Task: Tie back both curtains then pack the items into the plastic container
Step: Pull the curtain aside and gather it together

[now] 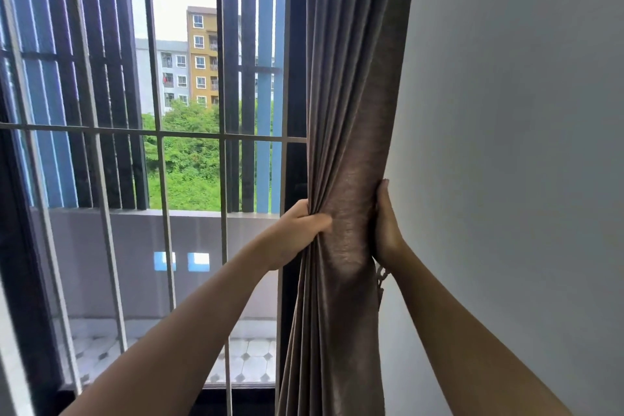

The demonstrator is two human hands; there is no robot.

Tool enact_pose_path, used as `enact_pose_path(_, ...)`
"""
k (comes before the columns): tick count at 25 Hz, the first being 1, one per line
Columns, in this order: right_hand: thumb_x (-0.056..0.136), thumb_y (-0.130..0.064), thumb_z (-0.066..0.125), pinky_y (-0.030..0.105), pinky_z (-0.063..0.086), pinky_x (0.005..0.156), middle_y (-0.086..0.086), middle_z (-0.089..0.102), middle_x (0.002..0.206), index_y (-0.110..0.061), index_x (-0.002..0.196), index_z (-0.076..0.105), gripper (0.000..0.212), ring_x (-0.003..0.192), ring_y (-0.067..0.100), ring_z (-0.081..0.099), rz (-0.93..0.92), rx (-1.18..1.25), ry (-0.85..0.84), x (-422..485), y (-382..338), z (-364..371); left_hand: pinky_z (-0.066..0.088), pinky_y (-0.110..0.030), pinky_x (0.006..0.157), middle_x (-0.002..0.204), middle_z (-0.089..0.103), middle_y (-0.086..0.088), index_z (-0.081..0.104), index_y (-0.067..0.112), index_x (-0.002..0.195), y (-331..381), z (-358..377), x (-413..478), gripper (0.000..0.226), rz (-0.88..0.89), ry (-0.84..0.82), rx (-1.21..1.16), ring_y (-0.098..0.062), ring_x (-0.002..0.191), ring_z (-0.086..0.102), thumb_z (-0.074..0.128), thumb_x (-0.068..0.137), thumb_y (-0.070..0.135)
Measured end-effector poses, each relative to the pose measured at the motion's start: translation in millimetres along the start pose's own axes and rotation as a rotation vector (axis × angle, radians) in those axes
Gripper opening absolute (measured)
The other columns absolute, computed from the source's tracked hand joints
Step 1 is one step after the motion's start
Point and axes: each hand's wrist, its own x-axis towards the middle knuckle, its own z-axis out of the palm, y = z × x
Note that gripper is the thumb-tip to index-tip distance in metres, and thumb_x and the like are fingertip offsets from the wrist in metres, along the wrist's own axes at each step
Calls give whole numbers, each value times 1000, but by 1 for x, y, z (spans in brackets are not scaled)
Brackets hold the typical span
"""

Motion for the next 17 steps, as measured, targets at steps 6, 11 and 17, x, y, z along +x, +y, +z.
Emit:
enact_pose_path(6, 81, -77, 23, 44, 36, 111, -2, 54, 134, -27, 137, 43, 78, 118, 14, 55, 3, -95, 62, -3, -10, 4, 31, -30, 61, 63, 42, -1, 44, 14, 64, -9, -6, 11, 26, 7, 57, 134, -16, 63, 43, 41, 86, 2)
enact_pose_path(11, 89, -69, 15, 41, 37, 110, -3, 54, 131, -27, 136, 44, 69, 115, 14, 56, 32, -109, 78, -8, -17, -2, 48, -34, 77, 95, 62, -4, 55, 12, 108, -9, 4, 22, 26, -14, 164, 240, -22, 90, 59, 39, 88, 10)
enact_pose_path(17, 90, -67, 19, 41, 40, 108, -3, 60, 127, -29, 127, 53, 62, 113, 14, 60, 18, -64, 69, -9, -19, -10, 45, -31, 82, 112, 60, -9, 51, 11, 122, -7, 7, 22, 33, -29, 116, 284, -22, 99, 57, 40, 91, 12)
